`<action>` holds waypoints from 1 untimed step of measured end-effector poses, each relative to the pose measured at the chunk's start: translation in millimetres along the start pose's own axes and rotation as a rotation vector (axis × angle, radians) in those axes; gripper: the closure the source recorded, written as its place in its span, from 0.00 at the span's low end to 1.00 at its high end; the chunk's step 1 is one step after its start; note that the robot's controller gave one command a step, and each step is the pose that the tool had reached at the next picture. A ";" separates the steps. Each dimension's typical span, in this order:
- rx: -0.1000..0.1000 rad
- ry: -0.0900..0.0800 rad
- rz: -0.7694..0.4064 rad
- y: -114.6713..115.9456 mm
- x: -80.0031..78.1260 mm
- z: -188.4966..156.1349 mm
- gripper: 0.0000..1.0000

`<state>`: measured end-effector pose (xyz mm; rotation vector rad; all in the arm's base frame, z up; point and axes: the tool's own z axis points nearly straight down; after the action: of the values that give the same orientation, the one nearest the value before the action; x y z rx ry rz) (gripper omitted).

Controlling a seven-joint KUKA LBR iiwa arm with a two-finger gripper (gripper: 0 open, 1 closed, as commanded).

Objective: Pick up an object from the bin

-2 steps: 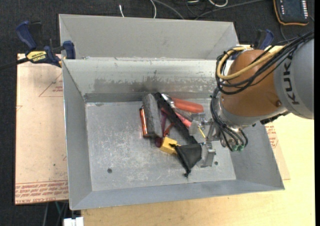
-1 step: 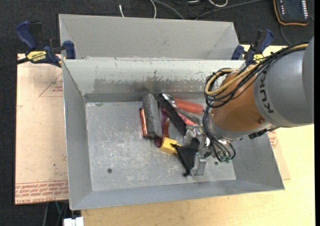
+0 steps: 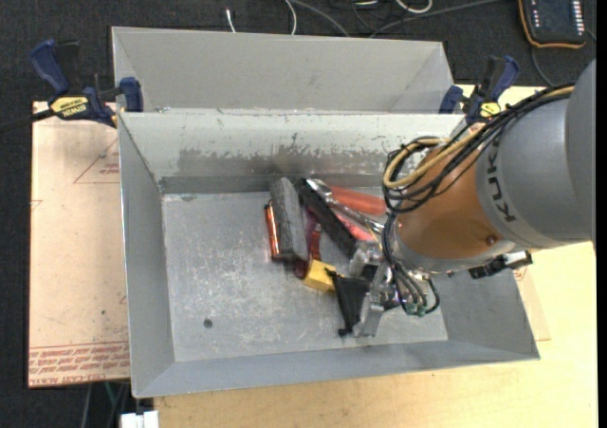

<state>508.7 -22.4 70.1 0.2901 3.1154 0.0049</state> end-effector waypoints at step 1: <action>0.001 0.012 -0.126 -6.0 -15.4 0.3 0.00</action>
Offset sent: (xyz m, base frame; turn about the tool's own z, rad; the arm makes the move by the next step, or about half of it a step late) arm 0.0024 -0.0014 -0.0001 -0.0087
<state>522.7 -31.1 70.0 0.0931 3.1397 0.0046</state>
